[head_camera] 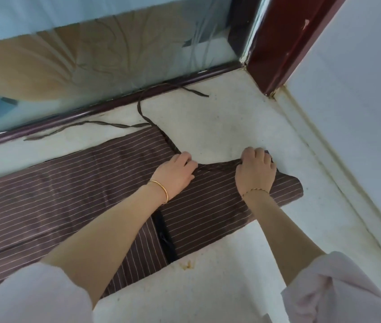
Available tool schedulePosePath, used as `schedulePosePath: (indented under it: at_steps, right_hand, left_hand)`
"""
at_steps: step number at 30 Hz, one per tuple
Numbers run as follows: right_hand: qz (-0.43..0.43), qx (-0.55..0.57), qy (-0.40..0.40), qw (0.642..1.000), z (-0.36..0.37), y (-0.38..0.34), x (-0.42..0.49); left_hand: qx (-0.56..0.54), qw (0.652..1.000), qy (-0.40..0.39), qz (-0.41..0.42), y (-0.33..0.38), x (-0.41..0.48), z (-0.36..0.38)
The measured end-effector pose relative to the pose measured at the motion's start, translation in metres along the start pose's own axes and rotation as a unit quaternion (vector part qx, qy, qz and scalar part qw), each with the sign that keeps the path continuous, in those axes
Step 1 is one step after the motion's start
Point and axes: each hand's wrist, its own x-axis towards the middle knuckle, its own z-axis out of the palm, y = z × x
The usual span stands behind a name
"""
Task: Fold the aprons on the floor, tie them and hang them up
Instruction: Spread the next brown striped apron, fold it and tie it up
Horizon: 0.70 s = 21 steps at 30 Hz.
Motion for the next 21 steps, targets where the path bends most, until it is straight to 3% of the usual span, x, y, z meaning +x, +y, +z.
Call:
schedulePosePath:
  at_steps: [3,7,10,12,15,18,21]
  right_hand:
    - [0.097,-0.041,-0.058,0.993,-0.009,0.027,0.009]
    - [0.151,-0.076,-0.157,0.973,-0.02,0.052,0.013]
    - [0.161,-0.009,-0.193,0.968,-0.034,0.063,0.016]
    - [0.139,0.12,-0.155,0.971,-0.037,0.069,0.015]
    - [0.063,0.278,-0.014,0.958,-0.031,0.067,0.009]
    - [0.06,0.312,0.053,0.947,-0.018,0.062,0.007]
    - [0.106,0.286,0.037,0.952,0.0,0.064,0.01]
  left_hand:
    - [0.001,0.998,-0.055,-0.016,0.015,0.013,-0.003]
    - [0.011,0.997,-0.069,-0.038,0.024,0.025,-0.002]
    - [0.002,0.996,-0.075,-0.05,0.023,0.031,-0.001]
    - [0.001,0.996,-0.078,-0.05,0.022,0.034,0.0]
    - [0.009,0.996,-0.078,-0.045,0.02,0.037,0.0]
    - [0.016,0.996,-0.08,-0.04,0.018,0.039,0.001]
    - [0.038,0.996,-0.063,-0.048,0.018,0.038,0.002]
